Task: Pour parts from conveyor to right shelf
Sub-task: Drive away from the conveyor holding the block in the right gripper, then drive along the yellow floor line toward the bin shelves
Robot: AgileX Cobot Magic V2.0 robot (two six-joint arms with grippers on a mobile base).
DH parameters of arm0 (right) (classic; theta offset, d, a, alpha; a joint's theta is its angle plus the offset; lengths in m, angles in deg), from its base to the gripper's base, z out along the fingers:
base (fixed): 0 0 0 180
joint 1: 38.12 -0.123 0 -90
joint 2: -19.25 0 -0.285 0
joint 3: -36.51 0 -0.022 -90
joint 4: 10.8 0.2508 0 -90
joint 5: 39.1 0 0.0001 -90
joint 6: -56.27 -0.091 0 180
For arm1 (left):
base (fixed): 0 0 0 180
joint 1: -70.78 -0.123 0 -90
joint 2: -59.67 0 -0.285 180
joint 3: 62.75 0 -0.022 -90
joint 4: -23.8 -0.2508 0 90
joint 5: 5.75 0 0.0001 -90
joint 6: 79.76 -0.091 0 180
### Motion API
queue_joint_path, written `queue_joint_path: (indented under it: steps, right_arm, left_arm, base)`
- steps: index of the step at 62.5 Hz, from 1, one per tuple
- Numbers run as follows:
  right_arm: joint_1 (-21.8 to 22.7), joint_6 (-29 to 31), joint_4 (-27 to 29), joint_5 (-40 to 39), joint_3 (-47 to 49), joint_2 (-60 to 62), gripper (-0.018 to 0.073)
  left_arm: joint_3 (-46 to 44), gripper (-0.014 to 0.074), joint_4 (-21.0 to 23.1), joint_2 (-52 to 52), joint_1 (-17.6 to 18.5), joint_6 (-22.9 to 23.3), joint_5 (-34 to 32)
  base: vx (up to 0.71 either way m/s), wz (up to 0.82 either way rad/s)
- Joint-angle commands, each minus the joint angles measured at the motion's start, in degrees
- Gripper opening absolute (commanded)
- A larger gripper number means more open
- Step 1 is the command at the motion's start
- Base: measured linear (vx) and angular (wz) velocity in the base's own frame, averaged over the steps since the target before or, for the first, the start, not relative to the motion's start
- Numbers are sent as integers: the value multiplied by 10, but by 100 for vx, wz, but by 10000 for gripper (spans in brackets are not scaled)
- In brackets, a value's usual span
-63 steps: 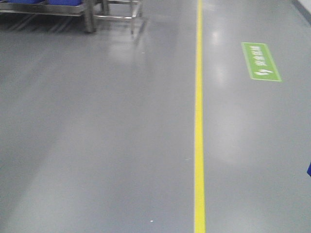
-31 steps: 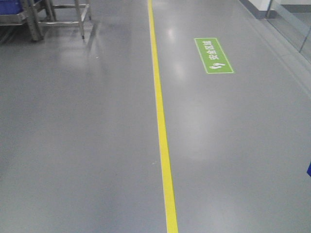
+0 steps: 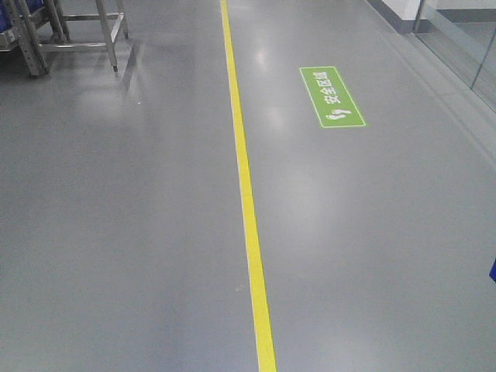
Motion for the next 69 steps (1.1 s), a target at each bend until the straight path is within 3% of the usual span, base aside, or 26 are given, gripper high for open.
queue_joint_path:
  steps: [1, 37, 69]
  right_arm:
    - [3, 4, -7, -49, 17, -7, -9]
    - [3, 4, -7, -49, 17, -7, -9]
    - [3, 4, -7, -49, 17, -7, -9]
  left_arm:
    - [18, -6, 1, 7, -1, 4, -41]
    - [18, -6, 1, 7, -1, 4, -41]
    - [18, -6, 1, 7, -1, 4, -41]
  base:
    - [42, 15]
    - [52, 14]
    - [61, -14]
